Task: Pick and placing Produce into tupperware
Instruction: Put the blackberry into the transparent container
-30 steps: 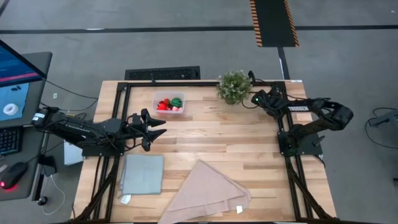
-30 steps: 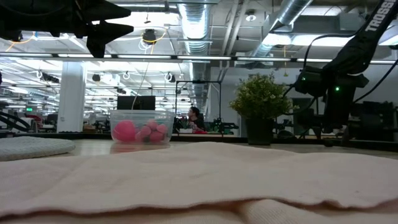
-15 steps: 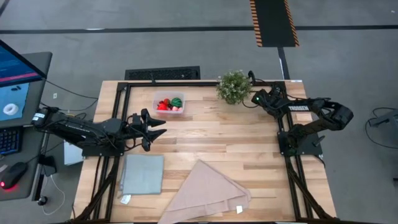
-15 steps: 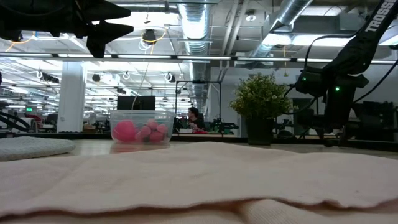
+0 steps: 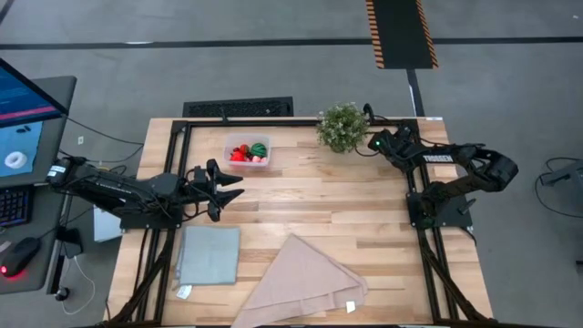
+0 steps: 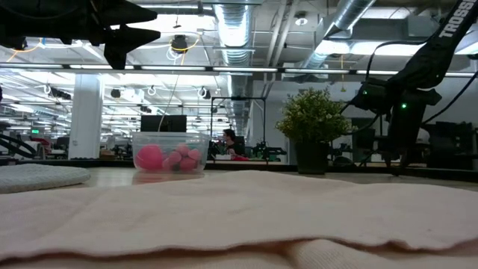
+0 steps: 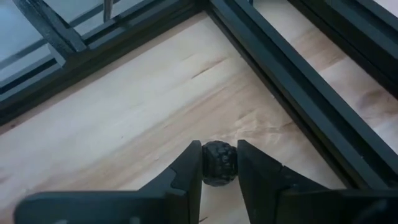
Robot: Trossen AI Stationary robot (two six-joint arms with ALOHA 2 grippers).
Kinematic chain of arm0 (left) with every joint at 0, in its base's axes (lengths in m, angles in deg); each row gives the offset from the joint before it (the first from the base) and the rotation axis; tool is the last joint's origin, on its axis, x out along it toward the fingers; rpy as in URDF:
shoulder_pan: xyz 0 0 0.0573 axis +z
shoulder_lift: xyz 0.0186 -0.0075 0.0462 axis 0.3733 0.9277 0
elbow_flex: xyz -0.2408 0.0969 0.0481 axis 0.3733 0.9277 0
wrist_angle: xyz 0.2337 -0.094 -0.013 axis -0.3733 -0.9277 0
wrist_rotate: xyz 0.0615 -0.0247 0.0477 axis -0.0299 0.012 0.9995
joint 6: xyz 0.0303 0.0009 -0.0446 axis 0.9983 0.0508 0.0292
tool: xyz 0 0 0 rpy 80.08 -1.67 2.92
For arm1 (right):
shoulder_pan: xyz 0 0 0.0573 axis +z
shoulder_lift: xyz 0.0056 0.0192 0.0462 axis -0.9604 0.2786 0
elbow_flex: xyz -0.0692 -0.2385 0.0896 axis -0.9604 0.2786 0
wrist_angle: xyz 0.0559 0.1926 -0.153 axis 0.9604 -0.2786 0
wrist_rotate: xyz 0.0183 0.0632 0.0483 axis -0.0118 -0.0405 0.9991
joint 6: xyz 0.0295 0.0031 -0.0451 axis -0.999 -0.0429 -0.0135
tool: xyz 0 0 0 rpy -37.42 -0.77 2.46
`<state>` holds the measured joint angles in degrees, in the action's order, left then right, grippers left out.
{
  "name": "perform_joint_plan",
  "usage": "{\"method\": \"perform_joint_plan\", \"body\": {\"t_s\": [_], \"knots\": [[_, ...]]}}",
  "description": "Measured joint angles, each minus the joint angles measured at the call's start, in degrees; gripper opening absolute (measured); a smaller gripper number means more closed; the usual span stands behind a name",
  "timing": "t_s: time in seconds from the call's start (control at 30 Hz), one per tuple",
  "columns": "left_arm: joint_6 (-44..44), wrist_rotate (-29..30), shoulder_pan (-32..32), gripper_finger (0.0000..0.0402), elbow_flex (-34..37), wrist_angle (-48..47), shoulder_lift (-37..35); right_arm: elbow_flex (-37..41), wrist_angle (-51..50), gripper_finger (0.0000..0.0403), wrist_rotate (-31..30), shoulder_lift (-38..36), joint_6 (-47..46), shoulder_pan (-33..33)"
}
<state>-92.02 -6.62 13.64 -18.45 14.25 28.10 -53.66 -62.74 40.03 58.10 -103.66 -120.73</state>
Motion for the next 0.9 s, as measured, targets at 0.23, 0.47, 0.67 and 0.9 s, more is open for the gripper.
{"method": "perform_joint_plan", "body": {"t_s": [0.23, 0.47, 0.67, 0.9], "knots": [[0.00, 0.00, 0.00, 0.0183, 0.00, 0.00, 0.00, -0.01, -0.65, 0.0107, 0.64, 0.00, 0.11, 1.71], [-0.02, 0.00, 0.00, 0.0183, 0.00, 0.00, 0.01, 0.01, -2.06, 0.0104, 0.58, -0.02, 0.03, 3.43], [-0.04, 0.00, 0.00, 0.0183, 0.00, -0.03, 0.00, -0.04, -4.65, 0.0103, 0.61, -0.11, -0.60, 5.28], [-0.06, 0.00, 0.00, 0.0183, 0.00, -0.03, 0.01, 0.13, -8.12, 0.0100, 2.86, 0.03, -2.03, 8.78]]}}
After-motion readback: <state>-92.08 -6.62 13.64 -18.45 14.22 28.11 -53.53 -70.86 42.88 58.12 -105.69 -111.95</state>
